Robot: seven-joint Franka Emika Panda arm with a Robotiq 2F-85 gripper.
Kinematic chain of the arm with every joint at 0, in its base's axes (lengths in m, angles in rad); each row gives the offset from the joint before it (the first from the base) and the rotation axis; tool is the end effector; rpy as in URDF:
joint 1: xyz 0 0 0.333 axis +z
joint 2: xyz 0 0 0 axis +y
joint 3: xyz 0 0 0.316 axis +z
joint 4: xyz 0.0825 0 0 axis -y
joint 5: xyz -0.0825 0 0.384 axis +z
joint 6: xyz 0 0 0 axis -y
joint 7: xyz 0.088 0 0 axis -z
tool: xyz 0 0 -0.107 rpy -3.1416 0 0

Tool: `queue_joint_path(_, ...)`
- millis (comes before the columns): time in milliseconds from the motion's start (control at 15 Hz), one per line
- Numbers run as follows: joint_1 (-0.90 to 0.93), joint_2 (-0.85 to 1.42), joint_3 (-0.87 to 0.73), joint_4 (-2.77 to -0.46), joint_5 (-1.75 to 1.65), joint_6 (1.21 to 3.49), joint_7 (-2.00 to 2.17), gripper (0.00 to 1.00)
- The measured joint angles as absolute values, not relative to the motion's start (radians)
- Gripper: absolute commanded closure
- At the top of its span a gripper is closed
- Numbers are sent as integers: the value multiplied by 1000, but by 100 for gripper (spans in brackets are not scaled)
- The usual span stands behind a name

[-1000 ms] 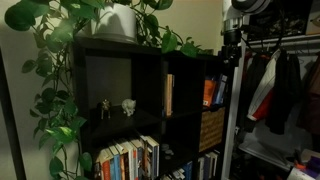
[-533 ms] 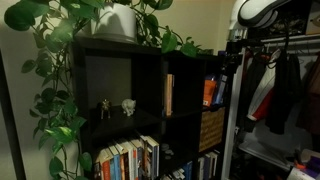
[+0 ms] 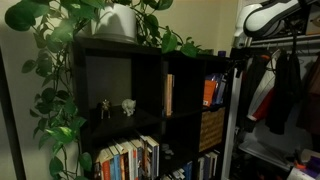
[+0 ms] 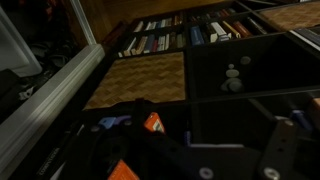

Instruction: Move the orange book from the top right compartment to the top middle compartment

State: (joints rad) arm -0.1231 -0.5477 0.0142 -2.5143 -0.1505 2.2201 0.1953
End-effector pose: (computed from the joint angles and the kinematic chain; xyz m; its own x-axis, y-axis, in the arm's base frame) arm 0.4013 -0.0484 0.4926 0.9412 -0.2065 0.2674 -0.2391 -0.9663 0.0956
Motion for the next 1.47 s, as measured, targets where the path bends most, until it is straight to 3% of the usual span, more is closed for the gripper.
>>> queue_joint_path(467, -127, -534, -20, -2521, -142, 2250, 195, 0)
queue_joint_path(1067, -135, -368, -169, -2570, -53, 2610, 55, 0)
queue_joint_path(1467, -135, -325, -176, -2565, -47, 2649, 45, 0)
